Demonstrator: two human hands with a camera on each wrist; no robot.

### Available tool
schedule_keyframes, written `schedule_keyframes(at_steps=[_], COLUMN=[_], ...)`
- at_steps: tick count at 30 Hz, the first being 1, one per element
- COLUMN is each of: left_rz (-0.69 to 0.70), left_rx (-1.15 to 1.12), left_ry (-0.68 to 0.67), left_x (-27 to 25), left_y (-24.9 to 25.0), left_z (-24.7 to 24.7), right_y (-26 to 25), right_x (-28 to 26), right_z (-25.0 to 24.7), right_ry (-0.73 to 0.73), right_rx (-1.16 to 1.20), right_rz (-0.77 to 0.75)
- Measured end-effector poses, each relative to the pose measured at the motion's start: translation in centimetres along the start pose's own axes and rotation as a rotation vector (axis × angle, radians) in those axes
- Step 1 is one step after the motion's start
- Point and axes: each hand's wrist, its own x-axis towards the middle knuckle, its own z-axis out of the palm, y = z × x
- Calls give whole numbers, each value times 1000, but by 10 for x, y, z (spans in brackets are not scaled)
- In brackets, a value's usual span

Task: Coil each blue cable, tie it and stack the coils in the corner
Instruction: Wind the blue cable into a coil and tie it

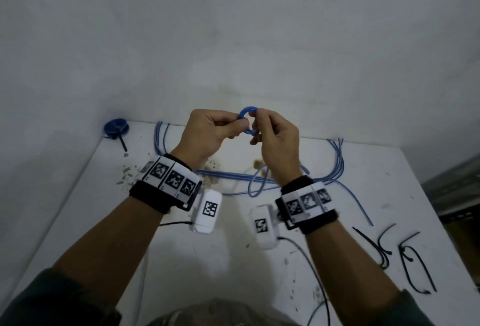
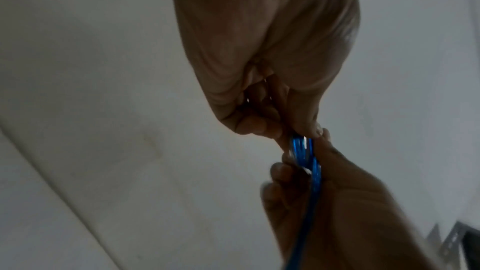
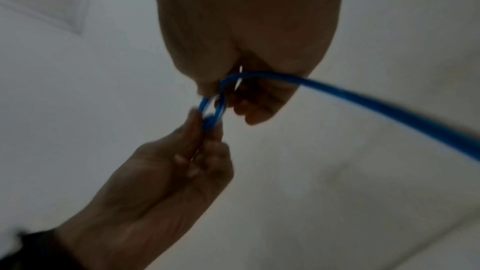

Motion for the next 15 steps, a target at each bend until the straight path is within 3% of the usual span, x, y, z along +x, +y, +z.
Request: schedule_keyframes(at_steps=[5,10,15], left_rz=[-7,-46,-48], left_rx=[-70,29,-255], left_ry=[6,23,40], left_x=[-8,-5,-10], left_y=[-5,-6,6], left_z=[14,2,14], right_y=[6,2,-3], right_x=[-11,7,-2], right_z=[17,-2,19], right_ry=[18,-135,-5], right_rx=[185,-195,58], right_rz=[130,-60,-67])
